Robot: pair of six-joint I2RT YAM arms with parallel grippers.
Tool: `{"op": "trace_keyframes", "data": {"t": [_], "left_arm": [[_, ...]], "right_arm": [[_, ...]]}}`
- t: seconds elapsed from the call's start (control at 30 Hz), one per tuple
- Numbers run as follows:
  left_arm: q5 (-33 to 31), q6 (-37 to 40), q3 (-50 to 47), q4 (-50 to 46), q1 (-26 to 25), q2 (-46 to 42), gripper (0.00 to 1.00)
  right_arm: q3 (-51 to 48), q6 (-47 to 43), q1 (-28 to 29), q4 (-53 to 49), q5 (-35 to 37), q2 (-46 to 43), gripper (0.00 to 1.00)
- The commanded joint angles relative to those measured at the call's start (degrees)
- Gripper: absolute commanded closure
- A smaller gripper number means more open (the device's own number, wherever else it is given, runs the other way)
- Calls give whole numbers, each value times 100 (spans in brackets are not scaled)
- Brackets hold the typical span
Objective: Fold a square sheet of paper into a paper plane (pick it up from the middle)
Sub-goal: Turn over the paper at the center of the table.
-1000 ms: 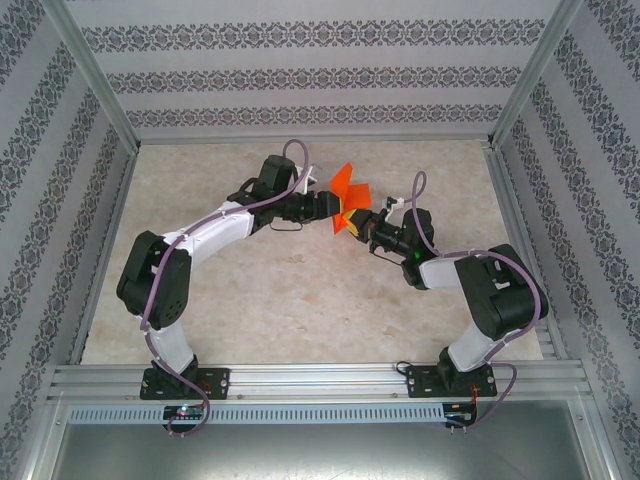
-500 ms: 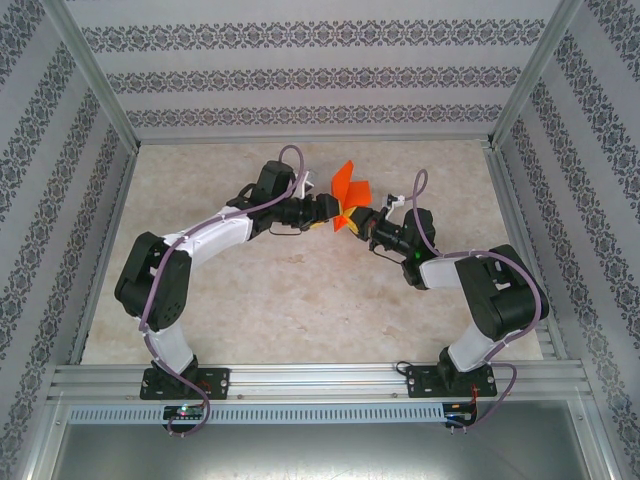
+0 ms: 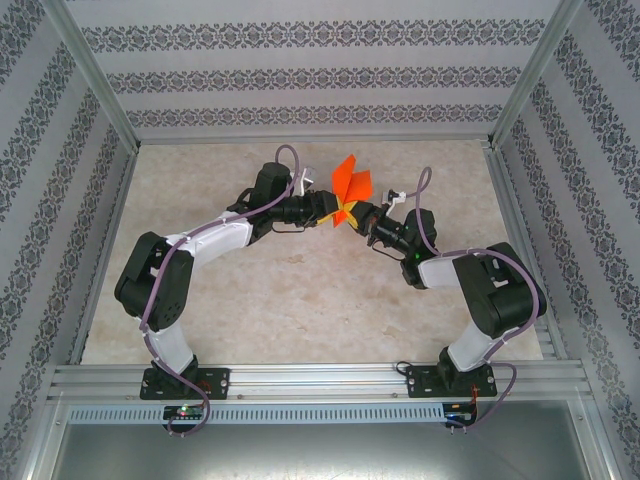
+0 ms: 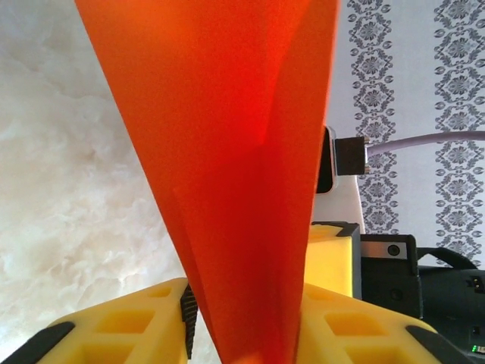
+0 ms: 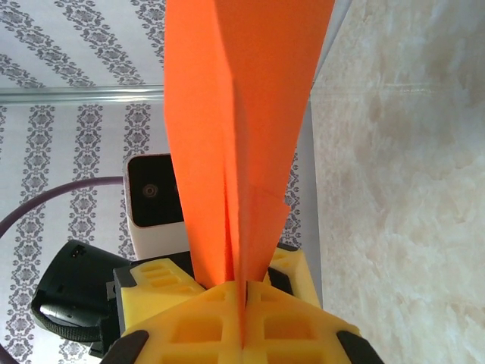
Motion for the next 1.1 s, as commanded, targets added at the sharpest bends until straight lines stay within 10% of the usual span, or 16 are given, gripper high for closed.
{"op": "trace_keyframes", "data": {"t": [0.0, 0.73, 1.07], "left_arm": [[121, -278, -37, 648, 64, -2, 69], [146, -73, 42, 280, 83, -55, 89], [-39, 605, 280, -583, 138, -132, 90]], "right_arm": [[106, 19, 103, 379, -25, 19, 100], [-83, -110, 58, 281, 11, -87, 100], [-209, -447, -19, -121, -26, -286, 70]]}}
